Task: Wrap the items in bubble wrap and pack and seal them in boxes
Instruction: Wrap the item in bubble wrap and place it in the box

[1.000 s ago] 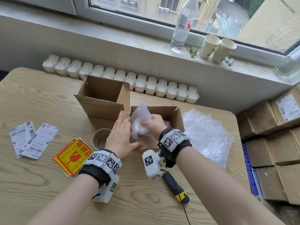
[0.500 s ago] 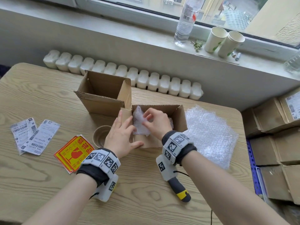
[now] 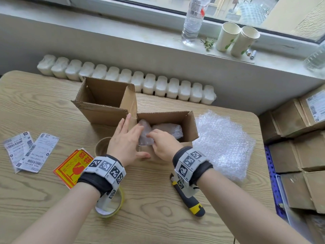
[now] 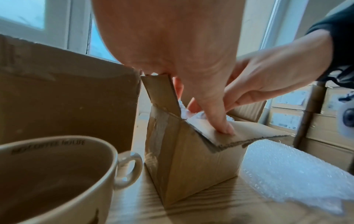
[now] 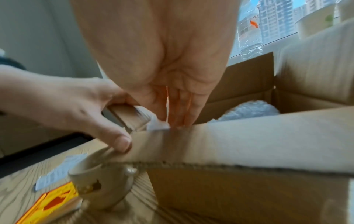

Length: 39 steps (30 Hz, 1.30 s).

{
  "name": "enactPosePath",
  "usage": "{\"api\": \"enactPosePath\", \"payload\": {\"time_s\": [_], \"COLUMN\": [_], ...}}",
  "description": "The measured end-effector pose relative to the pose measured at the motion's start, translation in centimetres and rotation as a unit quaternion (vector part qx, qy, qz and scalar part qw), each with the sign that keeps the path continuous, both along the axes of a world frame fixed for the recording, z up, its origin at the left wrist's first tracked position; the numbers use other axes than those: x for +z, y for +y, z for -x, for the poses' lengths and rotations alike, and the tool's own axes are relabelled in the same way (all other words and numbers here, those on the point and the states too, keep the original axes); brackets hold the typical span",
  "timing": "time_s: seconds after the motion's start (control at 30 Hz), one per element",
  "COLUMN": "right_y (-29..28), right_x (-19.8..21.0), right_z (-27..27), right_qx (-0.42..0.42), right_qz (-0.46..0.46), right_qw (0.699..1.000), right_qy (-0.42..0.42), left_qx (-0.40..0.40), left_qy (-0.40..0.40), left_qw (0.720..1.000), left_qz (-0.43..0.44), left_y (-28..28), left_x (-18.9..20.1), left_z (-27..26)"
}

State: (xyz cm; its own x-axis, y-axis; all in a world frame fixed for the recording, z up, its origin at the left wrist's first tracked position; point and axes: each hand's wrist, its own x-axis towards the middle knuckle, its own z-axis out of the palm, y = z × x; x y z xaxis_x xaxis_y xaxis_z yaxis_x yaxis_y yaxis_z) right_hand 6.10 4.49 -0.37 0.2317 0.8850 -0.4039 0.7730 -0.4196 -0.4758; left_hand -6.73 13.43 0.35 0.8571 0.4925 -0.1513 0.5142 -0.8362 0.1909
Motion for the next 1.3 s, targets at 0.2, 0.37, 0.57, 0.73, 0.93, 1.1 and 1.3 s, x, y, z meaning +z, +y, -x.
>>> {"api": "enactPosePath", "payload": {"time_s": [0.2, 0.37, 0.57, 0.73, 0.93, 1.1, 1.3], "right_y": [-1.5, -0.8, -0.5, -0.9, -2.6, -5.0, -10.5], "right_x": [-0.4, -0.5, -0.7, -0.8, 1.0, 3.7, 5.6], "right_z": [0.1, -1.0, -0.8, -0.6, -1.8, -4.0, -8.0], "right_qx": [0.035, 0.061, 0.088, 0.045, -0.044, -0.098, -0.159], "right_qz": [0.030, 0.084, 0.114, 0.057, -0.031, -0.108, -0.092], "right_qw": [0.999, 0.994, 0.989, 0.997, 0.998, 0.981, 0.968], "right_qy": [0.012, 0.021, -0.016, -0.015, -0.039, -0.127, -0.173], "left_qx": [-0.129, -0.152, -0.148, -0.083, -0.036, -0.028, -0.087], "left_qy": [0.122, 0.143, 0.216, 0.184, 0.063, -0.034, -0.064], "left_qw": [0.974, 0.963, 0.945, 0.977, 0.994, 0.995, 0.991], "left_qz": [-0.138, -0.169, -0.194, -0.071, -0.083, -0.085, -0.075], "left_y": [0.7, 0.9, 1.6, 2.0, 0.7, -2.0, -6.6], "left_x": [0.0, -0.1, -0.6, -0.1, 1.2, 2.5, 3.5], "left_z": [-1.6, -1.7, -2.2, -1.8, -2.1, -4.9, -10.0]}}
